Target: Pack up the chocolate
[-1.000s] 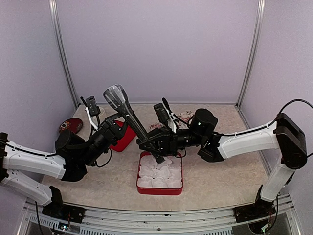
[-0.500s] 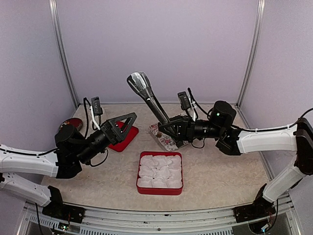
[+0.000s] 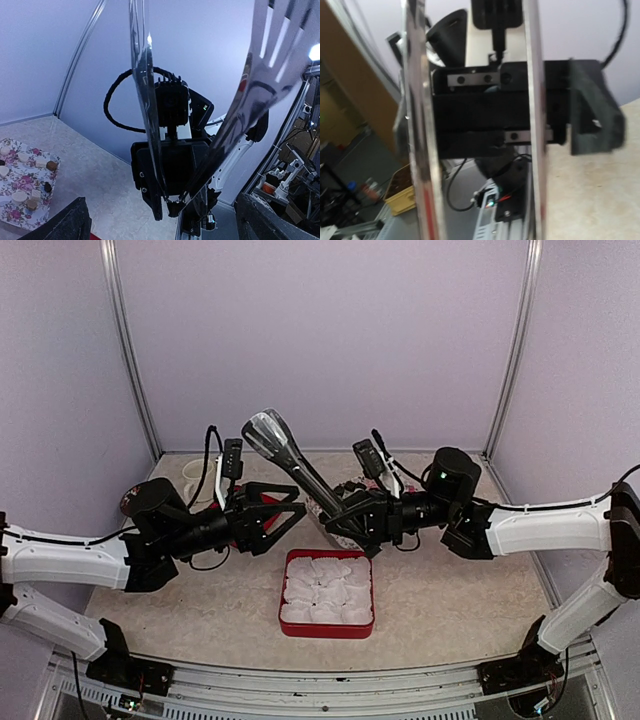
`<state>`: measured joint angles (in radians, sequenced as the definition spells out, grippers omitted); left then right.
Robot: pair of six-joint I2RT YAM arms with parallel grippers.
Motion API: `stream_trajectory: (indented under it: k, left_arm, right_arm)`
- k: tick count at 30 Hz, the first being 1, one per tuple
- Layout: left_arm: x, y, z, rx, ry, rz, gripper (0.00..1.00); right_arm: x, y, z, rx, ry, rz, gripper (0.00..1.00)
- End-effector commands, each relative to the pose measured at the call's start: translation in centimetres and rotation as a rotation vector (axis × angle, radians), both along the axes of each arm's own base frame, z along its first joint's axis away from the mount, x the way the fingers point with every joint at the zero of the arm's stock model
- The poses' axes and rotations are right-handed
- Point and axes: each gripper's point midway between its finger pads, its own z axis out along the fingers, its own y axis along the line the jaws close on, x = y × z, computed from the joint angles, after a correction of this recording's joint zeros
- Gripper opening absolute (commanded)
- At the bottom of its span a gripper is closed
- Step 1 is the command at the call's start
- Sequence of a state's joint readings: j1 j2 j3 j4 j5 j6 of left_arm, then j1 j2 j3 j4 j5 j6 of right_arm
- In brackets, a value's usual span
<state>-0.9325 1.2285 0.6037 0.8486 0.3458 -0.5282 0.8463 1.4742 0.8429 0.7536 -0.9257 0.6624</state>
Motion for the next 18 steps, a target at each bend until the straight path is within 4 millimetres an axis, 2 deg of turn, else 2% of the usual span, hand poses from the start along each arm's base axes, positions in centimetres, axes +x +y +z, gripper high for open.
stream_trajectory:
  k: [1, 5, 9, 13, 18]
  left_arm:
    - [-2.0, -1.7, 2.7, -0.039, -0.124, -0.047, 0.99]
    - [-1.8, -2.1, 3.1, -0.074, -0.124, -0.029, 0.98]
    - [-1.7, -1.4, 4.1, -0.141, -0.13, -0.001, 0.9]
    - [-1.6, -1.1, 4.7, -0.162, -0.142, 0.013, 0.78]
    - [-1.4, -0.9, 4.8, -0.164, -0.142, 0.033, 0.56]
  right_arm:
    - [-1.5, 0.8, 1.9, 0.053, -0.049, 0.08, 0.37]
    - [-2.1, 1.6, 2.0, 0.071, -0.041, 0.118, 0.37]
    - [-2.8, 2.0, 2.1, 0.091, -0.034, 0.157, 0.37]
    - [-3.1, 2.2, 2.0, 0.092, -0.029, 0.176, 0.37]
    - [-3.1, 2.2, 2.0, 0.09, -0.025, 0.172, 0.38]
